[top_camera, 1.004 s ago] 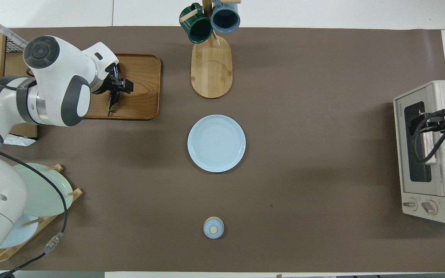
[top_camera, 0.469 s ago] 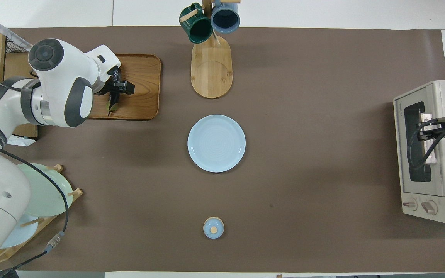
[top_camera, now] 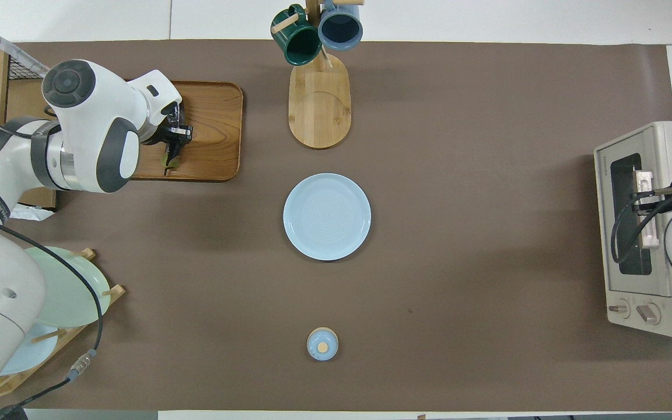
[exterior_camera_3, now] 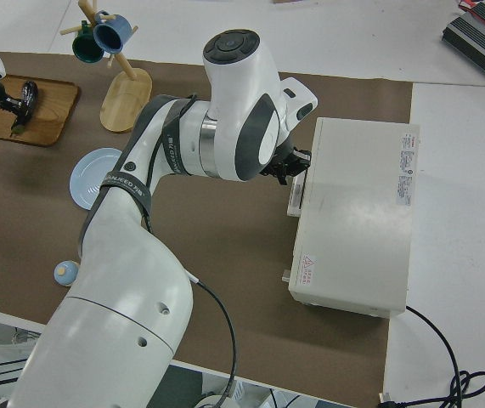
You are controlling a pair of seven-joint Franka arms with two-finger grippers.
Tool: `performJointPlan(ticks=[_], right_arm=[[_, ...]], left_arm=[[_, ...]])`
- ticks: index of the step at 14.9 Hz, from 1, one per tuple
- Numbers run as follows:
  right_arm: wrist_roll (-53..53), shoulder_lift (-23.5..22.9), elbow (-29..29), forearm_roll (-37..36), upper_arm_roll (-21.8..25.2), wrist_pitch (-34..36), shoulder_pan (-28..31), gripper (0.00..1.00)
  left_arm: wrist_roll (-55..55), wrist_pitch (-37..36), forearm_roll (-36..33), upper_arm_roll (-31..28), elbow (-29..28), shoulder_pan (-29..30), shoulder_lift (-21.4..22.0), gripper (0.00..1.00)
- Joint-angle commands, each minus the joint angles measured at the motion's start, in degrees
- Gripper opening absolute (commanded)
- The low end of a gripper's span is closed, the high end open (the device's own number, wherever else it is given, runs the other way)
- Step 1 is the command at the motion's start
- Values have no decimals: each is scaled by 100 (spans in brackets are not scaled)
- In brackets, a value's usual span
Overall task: Put eggplant into oven
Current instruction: 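Lift the eggplant with the left gripper while the right gripper opens the oven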
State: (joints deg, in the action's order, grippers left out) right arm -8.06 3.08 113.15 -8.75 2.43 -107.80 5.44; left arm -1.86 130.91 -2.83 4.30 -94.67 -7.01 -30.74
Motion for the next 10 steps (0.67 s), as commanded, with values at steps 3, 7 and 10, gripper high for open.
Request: performJointPlan(ticks=[3, 7, 10], right_arm=[[-451, -62, 171, -241, -24, -197, 71, 0], [-679, -62, 295, -276, -32, -215, 71, 0], [-636, -71, 434, -267, -41, -433, 28, 0]], left_arm=[[10, -344, 45, -8, 238, -54, 67, 0], [-357, -1433, 880, 1, 309, -230, 918, 0], [-1121, -2033, 925, 1, 230, -773, 1402, 0]])
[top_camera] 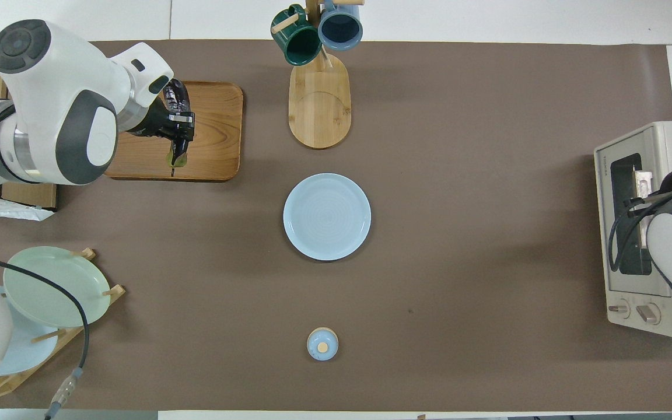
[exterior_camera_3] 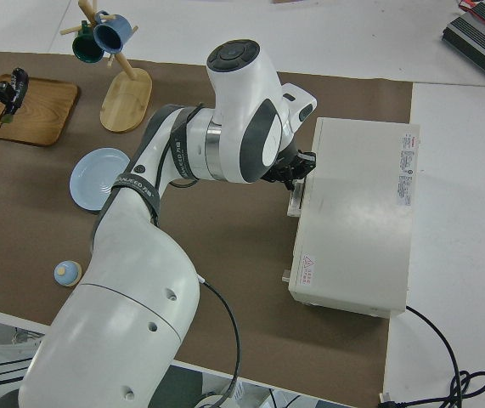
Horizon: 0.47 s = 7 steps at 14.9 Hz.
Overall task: Put eggplant into oven
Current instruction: 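Lift the eggplant with the left gripper while the right gripper opens the oven, then lower the eggplant onto the blue plate while the right gripper lowers the door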
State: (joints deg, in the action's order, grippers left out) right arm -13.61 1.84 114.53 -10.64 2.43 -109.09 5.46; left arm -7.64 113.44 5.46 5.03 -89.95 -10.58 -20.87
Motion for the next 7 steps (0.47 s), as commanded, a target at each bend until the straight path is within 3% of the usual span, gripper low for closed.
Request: performJointPlan(ticks=[1, 4, 7], right_arm=[[-55, 53, 428, -53, -41, -445, 8, 0], [366, 35, 658, 0, -49, -754, -237, 0], [736, -44, 824, 9, -58, -1026, -492, 0]], left_arm=[[-885, -296, 95, -73, -294, -679, 478, 0], [-1652, 71, 104, -73, -811, -1418, 698, 0], [-1934, 1099, 113, -73, -1751, -1928, 936, 0]])
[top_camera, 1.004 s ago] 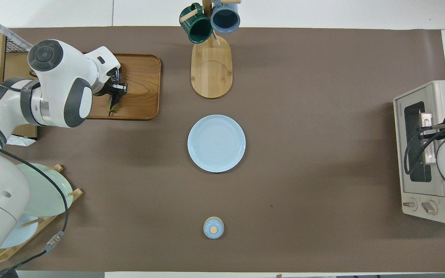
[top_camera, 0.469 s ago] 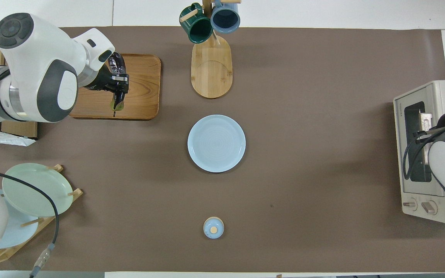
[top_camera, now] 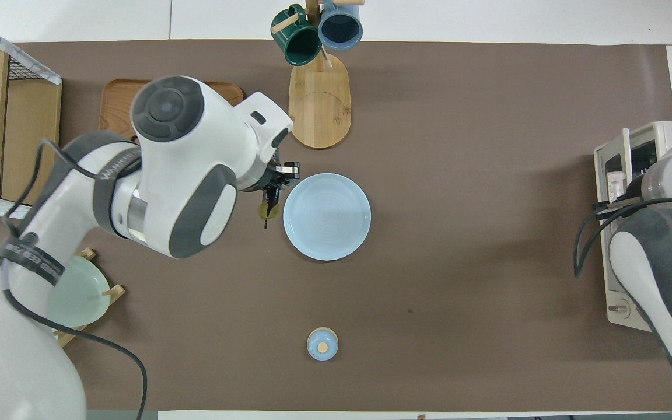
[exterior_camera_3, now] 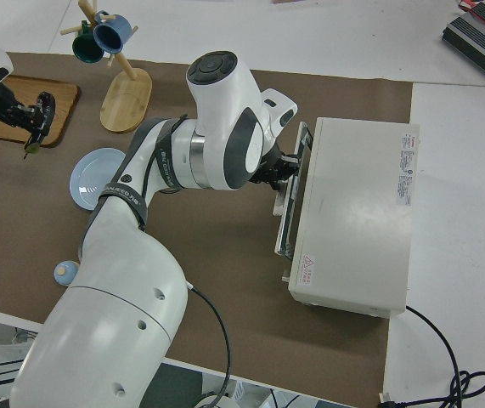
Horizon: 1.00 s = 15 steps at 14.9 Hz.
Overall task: Put eggplant into oven
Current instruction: 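Lower the eggplant onto the blue plate while the right gripper lowers the door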
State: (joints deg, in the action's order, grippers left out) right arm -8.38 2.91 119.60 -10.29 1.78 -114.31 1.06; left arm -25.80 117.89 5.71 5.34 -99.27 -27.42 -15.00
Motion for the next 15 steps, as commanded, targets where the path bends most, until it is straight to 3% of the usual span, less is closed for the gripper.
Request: performJointPlan(ticks=[1, 7, 13, 15], right_arm=[[275, -229, 423, 0, 6, -704, -53, 0], [494, -572, 819, 290, -11, -1611, -132, 0], [812, -862, 977, 659, -11, -1972, -361, 0], [812, -976, 978, 738, -20, -1998, -369, 0]], left_arm=[[-231, 856, 88, -103, -874, -429, 244, 0], [-575, 1394, 79, -112, -831, -843, -416, 0], [-558, 1456, 79, -112, -839, -861, -460, 0], [-575, 1403, 71, -121, -822, -861, -460, 99]])
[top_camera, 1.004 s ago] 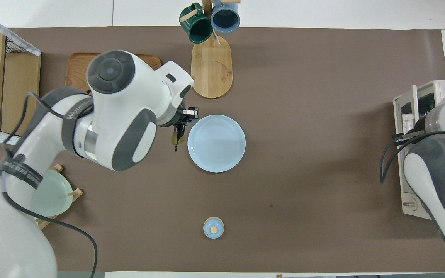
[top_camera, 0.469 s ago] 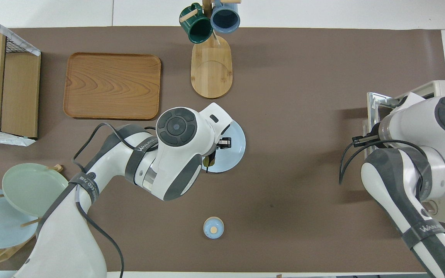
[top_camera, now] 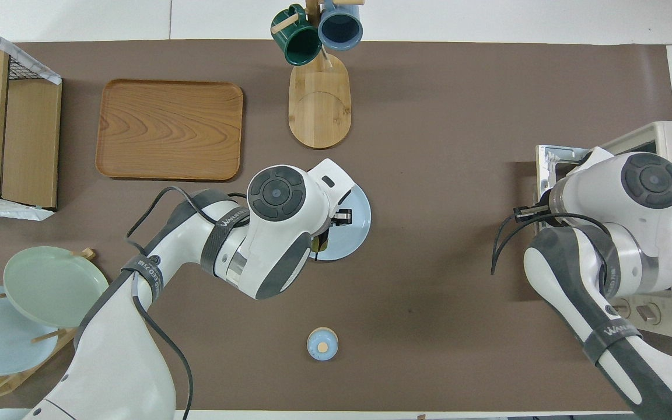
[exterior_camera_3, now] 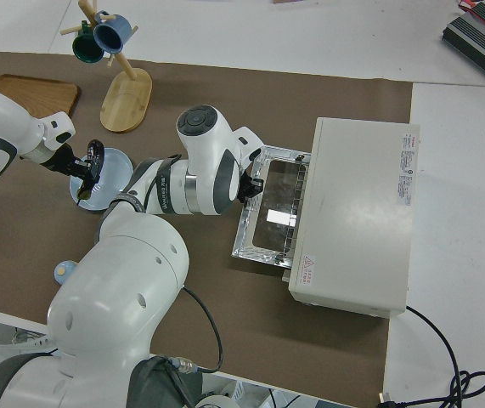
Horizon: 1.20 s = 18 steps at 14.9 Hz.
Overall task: Put eggplant into oven
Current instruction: 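Lower the eggplant onto the blue plate while the right gripper lowers the door, then open the left gripper and withdraw it while the right gripper reaches the plate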
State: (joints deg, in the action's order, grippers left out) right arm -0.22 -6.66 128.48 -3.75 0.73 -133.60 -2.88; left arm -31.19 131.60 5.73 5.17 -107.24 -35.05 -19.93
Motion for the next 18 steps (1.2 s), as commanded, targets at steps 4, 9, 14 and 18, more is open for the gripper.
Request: performJointPlan(ticks=[4, 9, 14, 18], right_arm=[[162, -54, 2, 489, 85, -61, -301, 0], [433, -54, -647, 498, 67, 587, -757, 37], [2135, -343, -1807, 480, 67, 1267, -2249, 56], [3541, -1290, -3385, 471, 59, 1607, -3156, 100]], left_arm=[[25, -378, 60, -165, 80, -2, 269, 100], [516, -1617, 16, -174, 747, 910, 665, 100], [1903, -2542, -90, -174, 1241, 2333, 964, 100], [2643, -3095, -247, -174, 1223, 2897, 1376, 100]])
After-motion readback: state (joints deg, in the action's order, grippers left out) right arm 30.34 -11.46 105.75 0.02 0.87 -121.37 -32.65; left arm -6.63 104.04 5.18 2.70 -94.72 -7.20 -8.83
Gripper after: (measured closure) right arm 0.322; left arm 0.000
